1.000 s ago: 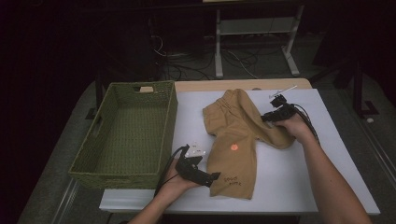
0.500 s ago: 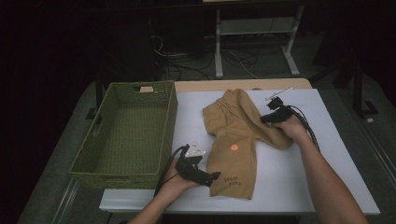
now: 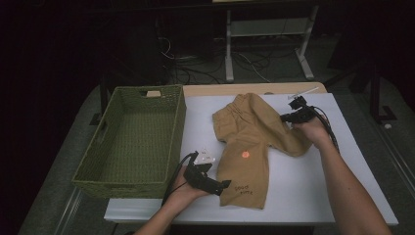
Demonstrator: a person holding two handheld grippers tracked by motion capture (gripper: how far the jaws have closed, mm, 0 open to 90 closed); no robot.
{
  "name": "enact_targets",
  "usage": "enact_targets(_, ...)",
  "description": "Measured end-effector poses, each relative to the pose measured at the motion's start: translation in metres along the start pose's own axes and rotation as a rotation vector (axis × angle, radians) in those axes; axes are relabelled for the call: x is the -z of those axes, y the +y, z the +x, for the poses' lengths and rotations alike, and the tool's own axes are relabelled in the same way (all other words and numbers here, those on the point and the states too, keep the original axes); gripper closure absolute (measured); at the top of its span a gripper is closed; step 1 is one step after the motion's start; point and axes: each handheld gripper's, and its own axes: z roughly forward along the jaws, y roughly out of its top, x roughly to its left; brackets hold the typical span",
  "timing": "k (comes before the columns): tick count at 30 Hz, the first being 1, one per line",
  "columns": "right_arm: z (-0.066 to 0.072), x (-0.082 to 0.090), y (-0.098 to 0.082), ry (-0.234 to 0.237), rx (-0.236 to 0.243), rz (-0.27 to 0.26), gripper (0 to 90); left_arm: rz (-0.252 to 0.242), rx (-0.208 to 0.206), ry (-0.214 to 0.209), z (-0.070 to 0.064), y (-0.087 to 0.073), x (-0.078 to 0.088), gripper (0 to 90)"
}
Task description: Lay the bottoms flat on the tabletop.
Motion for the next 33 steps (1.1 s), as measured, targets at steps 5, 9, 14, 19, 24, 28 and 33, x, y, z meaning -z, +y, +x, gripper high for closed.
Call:
enact_targets(5,-0.01,0.007,-0.001,-0.018,-0.027,-0.024,88.4,0.001,0.0,0.0,0.0,0.0,0.0,0.0)
enact_targets(9,-0.016,0.01,-0.003,-0.037,-0.041,-0.032,88.4,0.001,0.001,0.001,0.0,0.0,0.0,0.0)
enact_targets(14,-0.026,0.012,-0.007,-0.074,-0.069,-0.026,88.4,0.002,0.001,0.002,0.0,0.0,0.0,0.0)
enact_targets(19,-0.038,0.012,-0.013,-0.108,-0.119,-0.008,88.4,0.0,0.004,0.002,0.001,0.0,0.0,0.0)
enact_targets(24,-0.04,0.011,-0.016,-0.096,-0.13,-0.008,83.3,-0.003,0.009,0.002,0.0,0.0,0.0,0.0)
enact_targets(28,-0.038,0.019,-0.016,-0.062,-0.125,-0.043,67.5,-0.002,0.007,0.002,0.0,0.0,0.0,0.0)
enact_targets(33,-0.035,0.032,-0.02,-0.042,-0.127,-0.086,55.8,-0.001,0.007,0.004,0.0,0.0,0.0,0.0)
